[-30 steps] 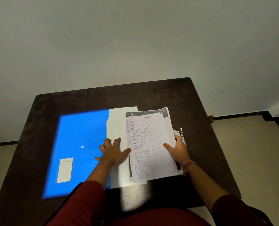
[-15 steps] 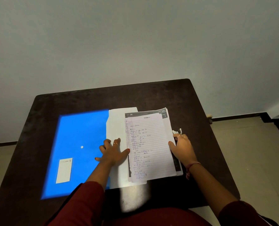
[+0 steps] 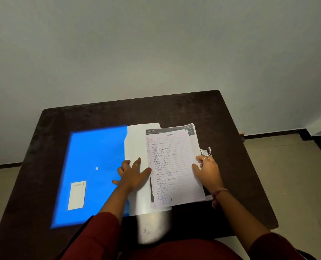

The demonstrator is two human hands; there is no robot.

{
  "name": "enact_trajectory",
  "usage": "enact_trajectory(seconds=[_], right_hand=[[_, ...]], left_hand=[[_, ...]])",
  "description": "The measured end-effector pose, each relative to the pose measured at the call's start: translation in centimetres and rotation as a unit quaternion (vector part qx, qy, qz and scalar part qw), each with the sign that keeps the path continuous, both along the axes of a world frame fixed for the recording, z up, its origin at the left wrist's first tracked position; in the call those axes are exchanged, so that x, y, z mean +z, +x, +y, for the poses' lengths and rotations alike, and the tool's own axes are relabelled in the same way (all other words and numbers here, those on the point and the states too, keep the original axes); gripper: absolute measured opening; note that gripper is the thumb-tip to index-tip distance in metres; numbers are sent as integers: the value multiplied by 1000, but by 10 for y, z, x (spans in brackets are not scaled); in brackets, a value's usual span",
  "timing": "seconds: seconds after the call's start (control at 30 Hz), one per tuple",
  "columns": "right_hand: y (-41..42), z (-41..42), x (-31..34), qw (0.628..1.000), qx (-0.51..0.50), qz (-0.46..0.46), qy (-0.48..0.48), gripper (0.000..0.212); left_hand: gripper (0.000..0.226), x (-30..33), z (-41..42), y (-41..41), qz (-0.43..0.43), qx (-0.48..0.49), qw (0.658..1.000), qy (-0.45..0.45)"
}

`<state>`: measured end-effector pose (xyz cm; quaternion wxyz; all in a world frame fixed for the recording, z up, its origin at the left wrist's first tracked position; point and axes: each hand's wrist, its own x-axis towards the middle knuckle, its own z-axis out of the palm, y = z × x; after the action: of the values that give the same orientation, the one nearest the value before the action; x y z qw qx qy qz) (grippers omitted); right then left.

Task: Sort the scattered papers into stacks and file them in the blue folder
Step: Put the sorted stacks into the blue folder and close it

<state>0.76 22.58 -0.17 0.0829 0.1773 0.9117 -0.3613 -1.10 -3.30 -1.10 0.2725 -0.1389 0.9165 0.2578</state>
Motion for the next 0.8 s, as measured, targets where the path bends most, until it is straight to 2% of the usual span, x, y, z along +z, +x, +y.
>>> enact_trajectory(seconds=[0.13,0.23,0.37,0.6,0.7,0.8], right_hand=[[-1,-5,-3,999,-3,-37,-5,52],[-4,-5,-4,998,-19,-52,-21,59],[-10,-6,-1,995,-52,-65,-45,59],[-19,-8,-5,991,-92,-71,-73,48],[-22,-10,-5,983,-139,-55,-103,33],[-23,-11,-7,966,-184,-38,-176,12]], left_hand=[[43,7,7,3,86,76,992,51],[37,10,16,12,168,28,981,92],[37,11,32,16,134,5,979,155],[41,7,40,12,76,61,983,153],[44,7,40,12,75,106,974,184],[33,12,39,12,56,193,944,263]])
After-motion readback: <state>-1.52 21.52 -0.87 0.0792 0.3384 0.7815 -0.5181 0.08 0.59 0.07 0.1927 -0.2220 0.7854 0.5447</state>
